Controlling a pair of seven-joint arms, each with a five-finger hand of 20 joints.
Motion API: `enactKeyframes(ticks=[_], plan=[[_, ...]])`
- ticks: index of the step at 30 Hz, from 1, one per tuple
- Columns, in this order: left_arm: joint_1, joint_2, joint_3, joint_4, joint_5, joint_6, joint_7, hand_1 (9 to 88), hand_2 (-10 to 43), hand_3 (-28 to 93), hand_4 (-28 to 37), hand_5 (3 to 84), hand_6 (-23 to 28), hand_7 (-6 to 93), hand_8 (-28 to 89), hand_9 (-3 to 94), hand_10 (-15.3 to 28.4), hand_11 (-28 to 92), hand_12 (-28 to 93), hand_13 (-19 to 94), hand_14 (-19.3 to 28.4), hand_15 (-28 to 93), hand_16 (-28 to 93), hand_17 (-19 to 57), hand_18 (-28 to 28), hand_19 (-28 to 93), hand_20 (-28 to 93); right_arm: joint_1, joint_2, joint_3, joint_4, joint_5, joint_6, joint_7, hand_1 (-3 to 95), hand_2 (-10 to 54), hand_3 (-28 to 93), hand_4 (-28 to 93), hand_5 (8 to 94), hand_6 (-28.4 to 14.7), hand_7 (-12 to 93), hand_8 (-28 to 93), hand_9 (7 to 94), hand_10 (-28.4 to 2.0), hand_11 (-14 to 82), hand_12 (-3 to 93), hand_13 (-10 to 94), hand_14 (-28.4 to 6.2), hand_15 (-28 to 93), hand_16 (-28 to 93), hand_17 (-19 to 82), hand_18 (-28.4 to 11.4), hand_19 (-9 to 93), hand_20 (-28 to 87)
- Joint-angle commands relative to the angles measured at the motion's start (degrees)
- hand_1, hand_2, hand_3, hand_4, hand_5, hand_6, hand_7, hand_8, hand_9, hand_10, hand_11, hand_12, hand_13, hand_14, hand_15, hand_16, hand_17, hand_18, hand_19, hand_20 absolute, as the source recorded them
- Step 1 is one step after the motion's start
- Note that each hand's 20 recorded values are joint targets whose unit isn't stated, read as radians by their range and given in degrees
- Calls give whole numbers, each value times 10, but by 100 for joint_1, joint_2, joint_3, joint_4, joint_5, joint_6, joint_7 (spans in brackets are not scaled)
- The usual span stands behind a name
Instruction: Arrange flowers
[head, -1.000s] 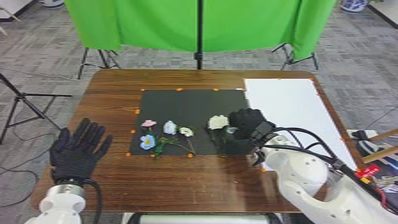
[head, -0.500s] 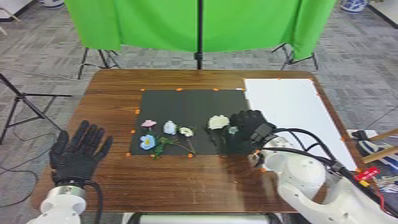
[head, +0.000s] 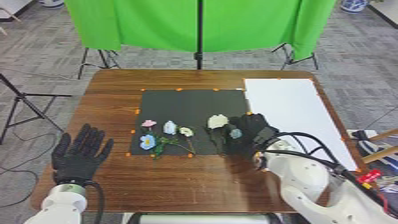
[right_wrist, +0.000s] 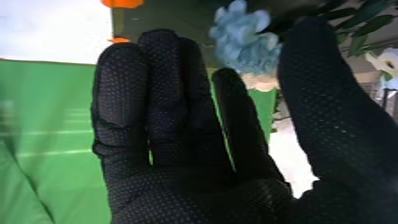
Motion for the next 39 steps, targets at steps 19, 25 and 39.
enactKeyframes(ticks=[19,25,39], plan=[[66,6,-16,5,-96,-91,55,267,173,736,-283,478,66,253,-126,444,151,313,139,326,152,520,-56,-45,156,421,224,-357,-130,1332,-544,1376,1749,408,252,-74,679,-230,465,-73,101,-78,576,-200,198,216,573,-160,511,197,358,-215,806,220],[87,34,-124,21,-27,-316,162,266,171,737,-283,478,66,243,-126,446,150,299,132,331,151,490,-66,-44,155,417,221,-788,-431,2531,-419,4119,1686,-872,259,5,708,-257,429,-72,113,-82,481,-197,123,181,457,-162,368,156,278,-190,617,146],[210,345,-897,160,2439,-698,11,247,162,704,-283,400,48,127,-100,333,127,157,84,223,95,222,-80,-37,129,312,139,-1252,-1428,4083,90,9408,1216,-1163,154,97,697,-240,360,-41,71,-78,347,-174,23,132,286,-177,193,175,146,-194,406,153]])
